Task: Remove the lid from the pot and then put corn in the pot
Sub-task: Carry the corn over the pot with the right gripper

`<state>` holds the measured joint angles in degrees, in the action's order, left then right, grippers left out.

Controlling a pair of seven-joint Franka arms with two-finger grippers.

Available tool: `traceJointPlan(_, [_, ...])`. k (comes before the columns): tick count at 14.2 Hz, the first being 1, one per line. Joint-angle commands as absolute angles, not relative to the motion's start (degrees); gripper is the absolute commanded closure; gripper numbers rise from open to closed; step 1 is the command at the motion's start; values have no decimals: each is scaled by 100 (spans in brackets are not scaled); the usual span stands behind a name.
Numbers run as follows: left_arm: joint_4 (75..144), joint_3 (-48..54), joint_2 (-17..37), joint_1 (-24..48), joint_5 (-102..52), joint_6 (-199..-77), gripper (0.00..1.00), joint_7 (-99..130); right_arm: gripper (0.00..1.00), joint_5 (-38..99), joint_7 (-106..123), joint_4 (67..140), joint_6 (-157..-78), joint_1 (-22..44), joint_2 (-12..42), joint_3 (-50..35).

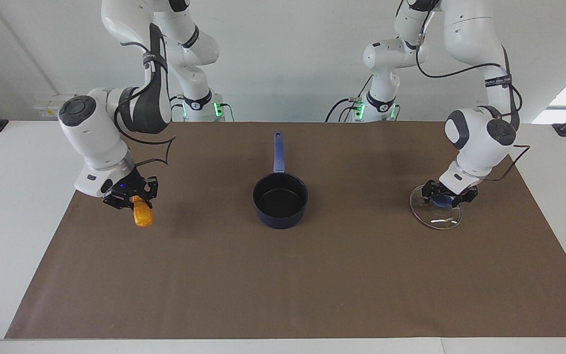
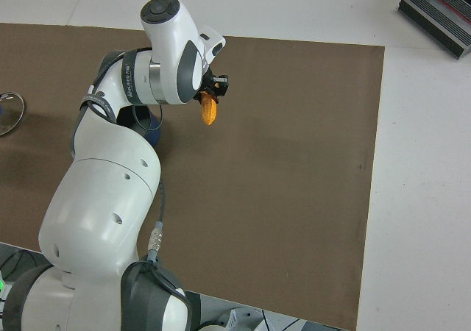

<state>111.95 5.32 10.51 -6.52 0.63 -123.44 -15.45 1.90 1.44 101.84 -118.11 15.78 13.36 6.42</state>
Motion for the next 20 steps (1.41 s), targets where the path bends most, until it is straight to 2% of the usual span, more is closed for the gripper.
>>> traceJointPlan(1, [10663, 518, 985, -527, -18, -11621, 0, -1329, 100, 123, -727, 10152, -11733, 1976, 1248, 650])
traceJointPlan(3, [10355, 536, 914, -414, -18, -11191, 0, -1143, 100, 141, -1315, 10011, -11760, 2397, 1300, 650])
traceJointPlan(9, [8949, 580, 879, -282, 79, -9345, 0, -1151, 100, 246, -2310, 9571, -11777, 2970, 1634, 633])
traceJointPlan(15, [8868, 677, 625, -158, 35, -9167, 0, -362, 100, 404, -2390, 9571, -12066, 3182, 2030, 229])
traceJointPlan(20, [8894, 668, 185, -202, 18, -8773, 0, -167, 100, 404, -2373, 9773, -12164, 3366, 2083, 229])
